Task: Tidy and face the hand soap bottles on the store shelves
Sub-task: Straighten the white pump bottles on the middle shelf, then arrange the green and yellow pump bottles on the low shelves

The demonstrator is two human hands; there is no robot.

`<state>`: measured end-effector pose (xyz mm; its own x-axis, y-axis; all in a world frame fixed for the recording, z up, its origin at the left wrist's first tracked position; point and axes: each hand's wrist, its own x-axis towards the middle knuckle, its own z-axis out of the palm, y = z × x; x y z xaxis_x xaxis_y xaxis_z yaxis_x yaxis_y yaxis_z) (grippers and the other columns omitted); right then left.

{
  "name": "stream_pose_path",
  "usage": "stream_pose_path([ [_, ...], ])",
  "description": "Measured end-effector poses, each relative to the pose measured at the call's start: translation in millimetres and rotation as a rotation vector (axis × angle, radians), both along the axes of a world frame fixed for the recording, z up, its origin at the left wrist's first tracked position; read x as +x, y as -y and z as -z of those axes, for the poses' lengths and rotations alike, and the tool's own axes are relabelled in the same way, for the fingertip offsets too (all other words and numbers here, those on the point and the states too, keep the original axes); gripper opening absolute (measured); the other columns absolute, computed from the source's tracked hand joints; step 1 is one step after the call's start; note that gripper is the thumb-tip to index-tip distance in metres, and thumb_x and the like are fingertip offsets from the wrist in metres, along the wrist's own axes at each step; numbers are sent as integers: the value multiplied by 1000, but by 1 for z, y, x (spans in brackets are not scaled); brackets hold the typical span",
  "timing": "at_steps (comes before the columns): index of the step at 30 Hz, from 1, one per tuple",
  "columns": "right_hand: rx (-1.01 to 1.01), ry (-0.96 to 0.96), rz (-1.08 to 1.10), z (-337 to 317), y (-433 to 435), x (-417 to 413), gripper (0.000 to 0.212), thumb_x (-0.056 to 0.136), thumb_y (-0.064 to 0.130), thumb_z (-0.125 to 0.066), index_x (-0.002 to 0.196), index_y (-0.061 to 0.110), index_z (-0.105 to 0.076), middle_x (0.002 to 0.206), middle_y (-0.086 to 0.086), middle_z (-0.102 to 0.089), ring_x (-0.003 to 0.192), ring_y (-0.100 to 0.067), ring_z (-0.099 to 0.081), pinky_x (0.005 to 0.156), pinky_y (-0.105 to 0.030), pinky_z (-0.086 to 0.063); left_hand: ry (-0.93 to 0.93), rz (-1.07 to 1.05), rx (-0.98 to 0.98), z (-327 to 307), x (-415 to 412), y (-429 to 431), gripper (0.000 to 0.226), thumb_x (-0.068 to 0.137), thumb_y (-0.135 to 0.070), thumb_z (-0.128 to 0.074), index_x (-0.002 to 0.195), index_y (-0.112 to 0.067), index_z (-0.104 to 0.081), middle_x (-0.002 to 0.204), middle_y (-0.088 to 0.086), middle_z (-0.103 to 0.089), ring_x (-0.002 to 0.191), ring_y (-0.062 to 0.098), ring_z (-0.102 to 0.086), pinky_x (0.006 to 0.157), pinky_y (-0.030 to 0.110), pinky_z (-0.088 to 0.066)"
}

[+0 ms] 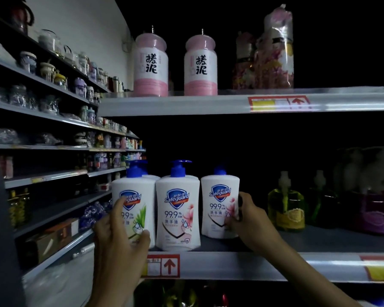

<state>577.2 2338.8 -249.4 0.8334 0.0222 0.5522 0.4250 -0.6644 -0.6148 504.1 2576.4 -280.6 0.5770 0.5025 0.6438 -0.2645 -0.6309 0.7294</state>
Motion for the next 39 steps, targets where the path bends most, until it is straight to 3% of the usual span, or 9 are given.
stream_pose_path([
  [7,-12,-12,0,7,-11,4,47,88,17,-65,128,17,-41,123,-6,-63,108,-26,-63,72,-25,-52,25,44,91,10,2,-10,81,82,-14,-68,141,-45,-21,132,4,-30,113,19,-44,79,32,-46],
  [10,-72,330,149,14,-10,-12,36,83,19,-61,118,14,-54,111,-8,-63,100,-29,-59,76,-33,-48,162,-10,91,24,-5,-10,64,82,-8,-66,137,-27,-38,132,6,-34,106,6,-33,73,26,-41],
  [12,-52,569,166,23,-12,-33,25,85,12,-58,110,10,-59,103,-8,-60,92,-22,-53,75,-26,-37,292,-71,131,45,-6,-14,44,81,-9,-62,123,-16,-48,122,7,-39,105,9,-36,79,30,-40],
  [17,-54,746,-172,85,-21,-76,10,86,11,-51,96,14,-55,90,2,-50,81,-12,-46,71,-21,-34,383,-36,279,123,2,-28,10,79,-11,-48,86,-15,-42,90,3,-41,84,12,-39,75,16,-33],
  [20,-95,639,-339,139,-28,-62,11,87,12,-51,94,16,-58,92,4,-52,84,-12,-51,75,-18,-39,107,36,208,174,20,-26,27,79,-9,-48,83,-34,-38,85,-11,-38,75,3,-44,65,12,-35],
  [23,59,388,-236,200,-28,-30,15,82,12,-55,94,18,-61,94,2,-55,88,-18,-57,79,-21,-42,-180,222,236,205,41,-19,35,85,-15,-54,98,-46,-43,101,-19,-46,88,0,-55,71,17,-46],
  [27,112,-197,-47,231,-23,6,27,70,27,-69,91,14,-59,89,-5,-59,84,-24,-61,72,-31,-46,-358,194,370,209,60,2,44,83,-51,-45,118,-24,-47,117,6,-48,97,29,-58,78,41,-50],
  [32,31,-285,-94,222,-27,31,13,77,22,-75,85,12,-71,76,0,-69,75,-12,-63,63,-26,-44,-320,79,303,197,75,24,22,78,-28,-67,82,-11,-55,87,12,-47,88,38,-55,72,32,-38],
  [39,37,-247,5,231,-13,34,39,72,29,-79,105,11,-67,96,0,-68,86,-11,-64,53,1,-39,-370,308,219,199,90,29,27,71,-39,-57,80,-13,-57,78,17,-61,74,32,-61,69,38,-52],
])
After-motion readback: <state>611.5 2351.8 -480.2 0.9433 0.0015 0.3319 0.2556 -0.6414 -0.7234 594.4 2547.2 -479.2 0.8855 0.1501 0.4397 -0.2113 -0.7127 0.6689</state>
